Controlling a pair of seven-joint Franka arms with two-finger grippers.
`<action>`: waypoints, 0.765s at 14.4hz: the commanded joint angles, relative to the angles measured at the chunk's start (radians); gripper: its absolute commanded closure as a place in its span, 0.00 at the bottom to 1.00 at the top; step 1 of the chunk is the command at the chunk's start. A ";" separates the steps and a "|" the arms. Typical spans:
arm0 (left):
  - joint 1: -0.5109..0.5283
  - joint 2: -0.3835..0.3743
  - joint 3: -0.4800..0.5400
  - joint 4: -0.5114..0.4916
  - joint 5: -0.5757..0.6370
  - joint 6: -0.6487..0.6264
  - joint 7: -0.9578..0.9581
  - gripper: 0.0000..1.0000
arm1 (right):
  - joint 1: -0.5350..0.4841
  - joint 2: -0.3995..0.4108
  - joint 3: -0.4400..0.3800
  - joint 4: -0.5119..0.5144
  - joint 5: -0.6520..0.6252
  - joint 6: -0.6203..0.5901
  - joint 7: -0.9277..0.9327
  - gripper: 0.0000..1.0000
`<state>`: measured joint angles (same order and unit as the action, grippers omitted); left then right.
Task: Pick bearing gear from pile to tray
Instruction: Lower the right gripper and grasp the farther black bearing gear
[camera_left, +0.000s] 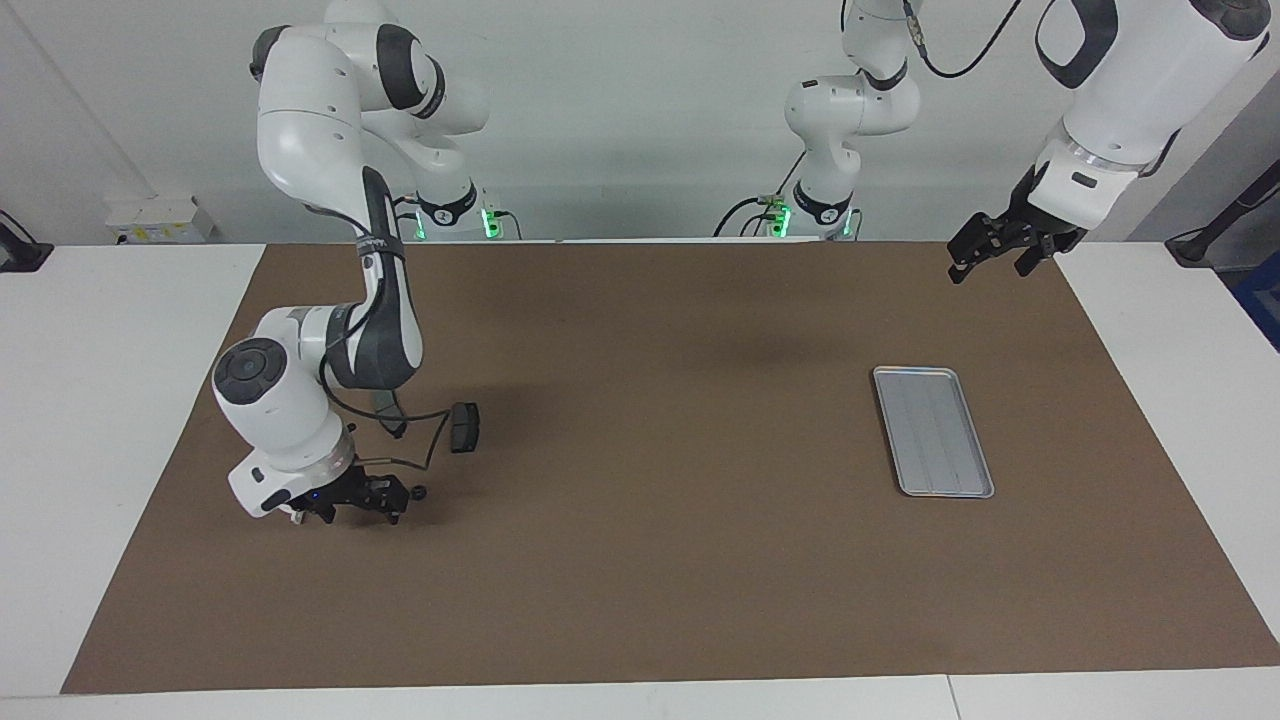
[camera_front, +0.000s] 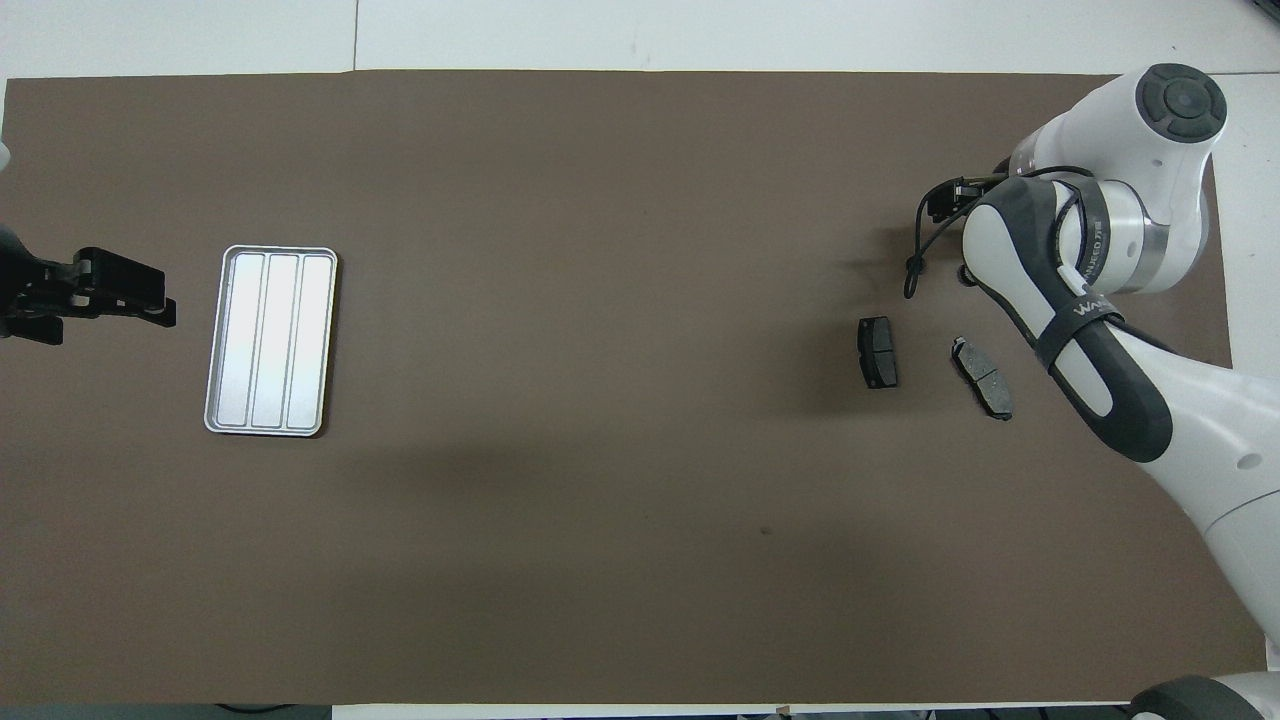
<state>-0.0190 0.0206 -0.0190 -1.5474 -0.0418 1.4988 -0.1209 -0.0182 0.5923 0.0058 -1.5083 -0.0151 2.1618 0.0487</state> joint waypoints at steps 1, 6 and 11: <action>0.007 -0.042 -0.001 -0.054 0.014 0.023 -0.013 0.00 | -0.008 -0.015 0.017 0.003 0.018 -0.043 0.005 0.04; 0.028 -0.048 -0.001 -0.066 0.014 0.041 -0.010 0.00 | -0.019 -0.061 0.017 -0.042 0.021 -0.097 -0.013 0.05; 0.030 -0.076 -0.001 -0.131 0.013 0.090 -0.035 0.00 | -0.040 -0.084 0.017 -0.113 0.021 -0.074 -0.058 0.05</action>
<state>0.0036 -0.0010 -0.0127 -1.6015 -0.0414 1.5426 -0.1289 -0.0379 0.5476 0.0126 -1.5446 -0.0151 2.0661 0.0292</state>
